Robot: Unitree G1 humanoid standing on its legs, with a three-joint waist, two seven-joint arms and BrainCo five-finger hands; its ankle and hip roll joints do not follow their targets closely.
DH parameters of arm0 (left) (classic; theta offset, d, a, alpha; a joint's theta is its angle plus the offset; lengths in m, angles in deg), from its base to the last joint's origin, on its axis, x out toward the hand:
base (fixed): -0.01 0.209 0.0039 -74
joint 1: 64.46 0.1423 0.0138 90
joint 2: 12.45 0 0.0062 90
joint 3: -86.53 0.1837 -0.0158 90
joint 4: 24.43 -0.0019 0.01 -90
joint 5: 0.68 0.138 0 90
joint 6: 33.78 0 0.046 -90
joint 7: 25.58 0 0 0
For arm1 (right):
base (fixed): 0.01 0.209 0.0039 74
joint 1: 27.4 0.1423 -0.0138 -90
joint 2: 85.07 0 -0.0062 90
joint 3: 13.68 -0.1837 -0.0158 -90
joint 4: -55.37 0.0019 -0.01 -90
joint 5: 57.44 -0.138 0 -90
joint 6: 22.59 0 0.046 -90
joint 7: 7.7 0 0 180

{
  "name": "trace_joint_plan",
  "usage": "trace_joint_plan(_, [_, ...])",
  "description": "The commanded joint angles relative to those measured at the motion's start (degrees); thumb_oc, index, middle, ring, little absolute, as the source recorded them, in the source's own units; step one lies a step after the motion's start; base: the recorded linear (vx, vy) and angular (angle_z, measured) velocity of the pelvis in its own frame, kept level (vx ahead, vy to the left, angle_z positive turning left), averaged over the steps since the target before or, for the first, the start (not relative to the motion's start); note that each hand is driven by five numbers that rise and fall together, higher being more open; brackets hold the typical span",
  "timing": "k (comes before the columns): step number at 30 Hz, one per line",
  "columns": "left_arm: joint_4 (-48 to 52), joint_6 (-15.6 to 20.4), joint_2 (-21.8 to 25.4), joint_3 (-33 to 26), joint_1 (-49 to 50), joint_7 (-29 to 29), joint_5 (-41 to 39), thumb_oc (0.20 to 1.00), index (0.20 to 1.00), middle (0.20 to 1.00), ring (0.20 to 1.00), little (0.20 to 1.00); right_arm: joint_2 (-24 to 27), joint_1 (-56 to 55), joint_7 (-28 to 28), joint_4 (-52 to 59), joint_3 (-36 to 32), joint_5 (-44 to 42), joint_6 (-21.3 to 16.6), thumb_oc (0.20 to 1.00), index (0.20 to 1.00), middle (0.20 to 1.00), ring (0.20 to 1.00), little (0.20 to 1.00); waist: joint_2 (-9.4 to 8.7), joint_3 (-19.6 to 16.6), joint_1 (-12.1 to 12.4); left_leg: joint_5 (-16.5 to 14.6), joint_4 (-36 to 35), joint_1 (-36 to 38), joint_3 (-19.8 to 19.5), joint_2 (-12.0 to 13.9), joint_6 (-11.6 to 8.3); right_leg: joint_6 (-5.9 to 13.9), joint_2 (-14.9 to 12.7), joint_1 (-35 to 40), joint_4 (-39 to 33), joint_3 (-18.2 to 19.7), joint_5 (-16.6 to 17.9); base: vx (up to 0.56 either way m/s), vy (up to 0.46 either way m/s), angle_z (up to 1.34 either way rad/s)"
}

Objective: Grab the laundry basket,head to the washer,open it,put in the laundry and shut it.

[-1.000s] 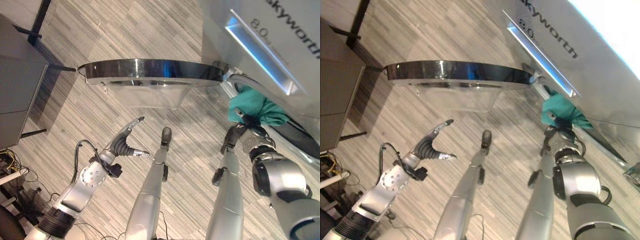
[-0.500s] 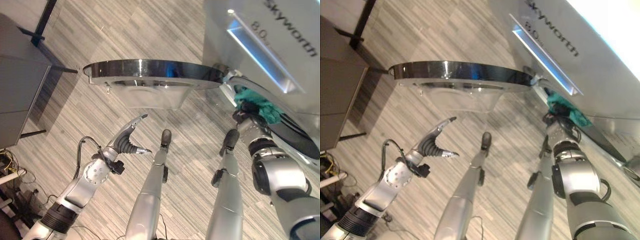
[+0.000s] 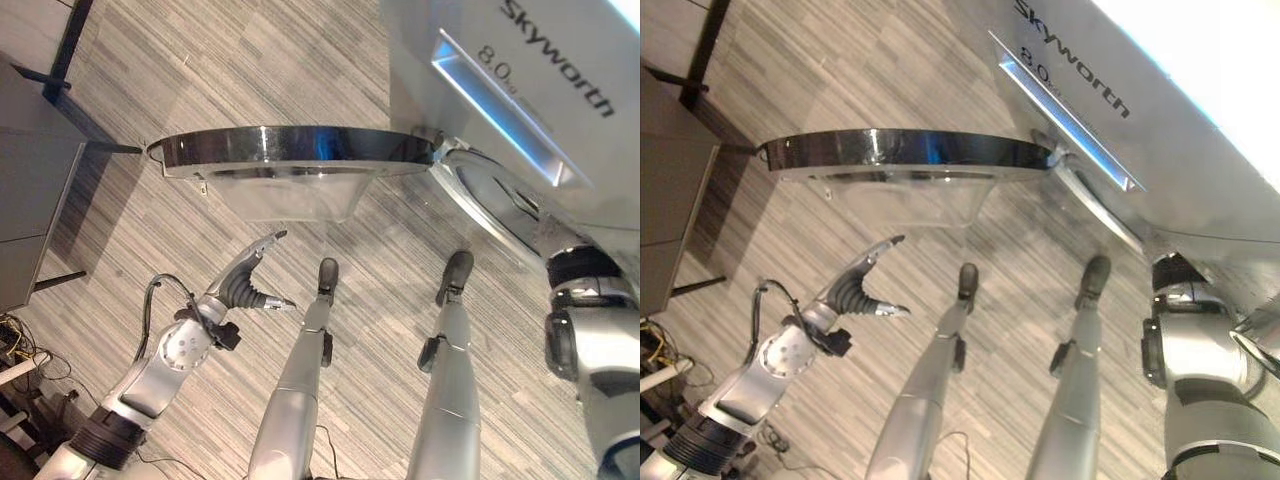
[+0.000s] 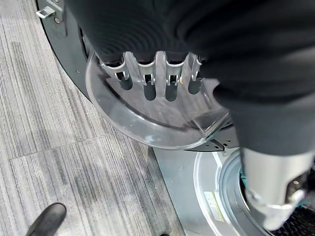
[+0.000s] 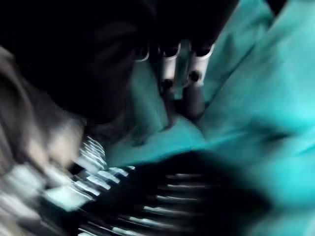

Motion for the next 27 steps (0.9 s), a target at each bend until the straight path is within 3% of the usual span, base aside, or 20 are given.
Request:
trace_joint_plan(1, [2.92, 1.19, -2.2, -0.3, 2.6, 1.55, -1.49, 1.0, 1.0, 1.0, 1.0, 1.0, 3.76, 2.0, -3.62, 11.29, 0.11, 0.36, -1.42, 1.0, 1.0, 1.0, 1.0, 1.0, 1.13, -1.29, -0.9, -6.51, -0.82, 4.95, 1.23, 2.29, 0.36, 2.53, 1.15, 1.18, 3.43, 2.81, -9.82, -0.01, 0.013, -0.05])
trace_joint_plan(3, [2.32, 1.06, -2.61, -0.4, 2.54, 1.66, -1.49, 1.0, 1.0, 1.0, 1.0, 1.0, 0.33, -1.58, -3.8, 15.1, -1.16, 0.42, -2.18, 1.0, 1.0, 1.0, 1.0, 1.0, 0.78, -1.37, -1.27, -6.53, -0.74, 5.02, 1.28, 2.18, 0.47, 2.44, 1.22, 1.48, 3.31, 2.8, -9.7, -0.01, 0.012, -0.08])
trace_joint_plan(4, [1.46, 0.72, -3.61, -0.94, 2.31, 1.9, -0.83, 1.0, 1.0, 1.0, 1.0, 1.0, -5.55, -7.87, -5.81, 22.12, -3.13, -0.61, -4.34, 1.0, 1.0, 1.0, 1.0, 1.0, 0.41, -1.14, -1.82, -6.69, -0.54, 5.03, 1.28, 2.05, 0.62, 2.31, 1.31, 1.94, 3.1, 2.82, -9.57, -0.01, 0.01, -0.09])
trace_joint_plan(5, [1.48, 0.73, -3.46, -0.87, 2.5, 1.9, -0.81, 1.0, 1.0, 1.0, 1.0, 1.0, -5.74, -8.42, -5.62, 22.61, -3.36, -0.45, -4.25, 1.0, 1.0, 1.0, 1.0, 1.0, 0.26, -1.3, -1.78, -6.7, -0.54, 5.08, 1.27, 2.03, 0.63, 2.32, 1.28, 2.02, 3.06, 2.8, -9.57, -0.02, 0.023, -0.09])
trace_joint_plan(6, [1.16, 0.46, -4.43, -1.74, 3.06, 1.8, 0.26, 1.0, 1.0, 1.0, 1.0, 1.0, -11.05, -15.2, -8.88, 29.12, -5.31, -2.47, -6.42, 1.0, 1.0, 1.0, 1.0, 1.0, 0.1, -1.02, -2.33, -6.88, -0.11, 5.15, 1.35, 1.9, 0.7, 2.29, 1.23, 2.74, 2.8, 2.73, -9.42, -0.01, 0.015, -0.08])
trace_joint_plan(9, [1.2, 0.43, -5.01, -2.71, 5.54, 0.75, 0.83, 1.0, 1.0, 1.0, 1.0, 1.0, -15.83, -26.61, -13.26, 36.58, -5.22, -2.01, -7.06, 1.0, 1.0, 1.0, 1.0, 1.0, -0.55, -1.18, -3.3, -7.26, 0.75, 5.82, 1.4, 1.52, 0.87, 2.28, 1.08, 4.19, 2.71, 2.58, -9.15, -0.02, 0.05, -0.04])
trace_joint_plan(11, [0.97, 0.43, -5.03, -2.94, 6.57, 0.28, 0.87, 1.0, 1.0, 1.0, 1.0, 1.0, -17.11, -30.47, -14.81, 39.17, -4.35, -1.56, -6.8, 1.0, 1.0, 1.0, 1.0, 1.0, -0.85, -1.45, -3.74, -7.37, 0.85, 6.39, 1.42, 1.47, 0.95, 2.35, 0.94, 5.19, 2.39, 2.42, -8.96, -0.02, 0.063, 0.03])
trace_joint_plan(13, [-0.47, 0.23, -5.33, -3.11, 7.95, -1.06, 0.81, 1.0, 1.0, 1.0, 1.0, 1.0, -19.93, -40.52, -22.9, 45.27, -2.16, -6.58, -5.29, 1.0, 1.0, 1.0, 1.0, 1.0, -2.23, -1.97, -5.14, -7.83, 1.1, 8.21, 1.65, 1.33, 1.11, 2.55, 0.78, 7.74, 1.53, 2.02, -8.15, -0.03, 0.075, 0.02])
trace_joint_plan(16, [-3.12, 0.38, -4.83, -2.68, 10.26, -2.98, 1.06, 1.0, 1.0, 1.0, 1.0, 1.0, -17.83, -48.77, -29.56, 47.93, 3.92, -5.11, -1.88, 1.0, 1.0, 1.0, 1.0, 1.0, -4.03, -2.98, -6.09, -8.29, 1.33, 10.82, 1.77, 0.98, 1.13, 2.91, 0.54, 11.51, -0.17, 1.52, -7.03, -0.02, 0.034, -0.06])
trace_joint_plan(17, [-3.11, 0.4, -4.85, -2.71, 10.38, -2.99, 1.08, 1.0, 1.0, 1.0, 1.0, 1.0, -17.82, -48.9, -29.54, 48.03, 3.98, -5.1, -1.85, 1.0, 1.0, 1.0, 1.0, 1.0, -4.01, -2.95, -6.15, -8.29, 1.27, 10.98, 1.75, 0.97, 1.14, 2.92, 0.53, 11.72, -0.3, 1.47, -6.99, 0.0, 0.038, -0.07])
trace_joint_plan(19, [-7.16, 0.08, -5.22, -1.74, 11.93, -4.74, 2.09, 1.0, 1.0, 1.0, 1.0, 1.0, -16.13, -54.88, -33.61, 46.18, 7.69, -2.87, 1.6, 1.0, 1.0, 1.0, 1.0, 1.0, -5.75, -4.56, -6.65, -8.78, 1.05, 14.58, 2.12, 0.81, 1.19, 3.38, 0.23, 16.12, -2.46, 0.92, -5.72, 0.02, 0.04, -0.07])
trace_joint_plan(22, [-10.25, -0.41, -5.79, -1.49, 12.65, -5.26, 2.76, 1.0, 1.0, 1.0, 1.0, 1.0, -16.76, -57.28, -34.22, 41.56, 8.06, -0.54, 3.02, 1.0, 1.0, 1.0, 1.0, 1.0, -6.75, -5.56, -6.9, -9.09, 0.89, 17.53, 2.56, 0.66, 1.3, 3.67, 0.05, 19.79, -4.11, 0.39, -4.89, 0.02, 0.027, -0.06])
trace_joint_plan(25, [-16.7, -1.14, -6.84, -2.09, 14.24, -4.48, 5.47, 1.0, 1.0, 1.0, 1.0, 1.0, -17.07, -60.27, -31.94, 29.82, 7.02, 10.34, 4.81, 1.0, 1.0, 1.0, 1.0, 1.0, -8.32, -7.88, -6.76, -10.06, 0.3, 23.92, 2.92, 0.75, 1.75, 3.84, 0.17, 26.53, -6.32, -0.52, -4.67, 0.06, 0.022, -0.1])
trace_joint_plan(26, [-16.79, -1.09, -6.85, -2.04, 14.19, -4.43, 5.5, 1.0, 1.0, 1.0, 1.0, 1.0, -17.11, -60.23, -31.94, 29.73, 6.99, 10.39, 4.75, 1.0, 1.0, 1.0, 1.0, 1.0, -8.33, -7.64, -6.73, -10.06, 0.18, 24.25, 2.92, 0.77, 1.75, 3.84, 0.19, 26.86, -6.44, -0.54, -4.64, 0.08, 0.03, -0.03])
trace_joint_plan(27, [-20.59, -1.79, -8.0, -2.43, 14.25, -3.06, 6.69, 1.0, 1.0, 1.0, 1.0, 1.0, -18.41, -60.02, -28.89, 21.21, 4.85, 14.52, 5.39, 1.0, 1.0, 1.0, 1.0, 1.0, -8.65, -9.02, -6.73, -10.54, -0.27, 27.07, 3.18, 0.76, 1.98, 3.98, 0.48, 29.62, -7.37, -0.79, -4.86, 0.02, 0.024, -0.05])
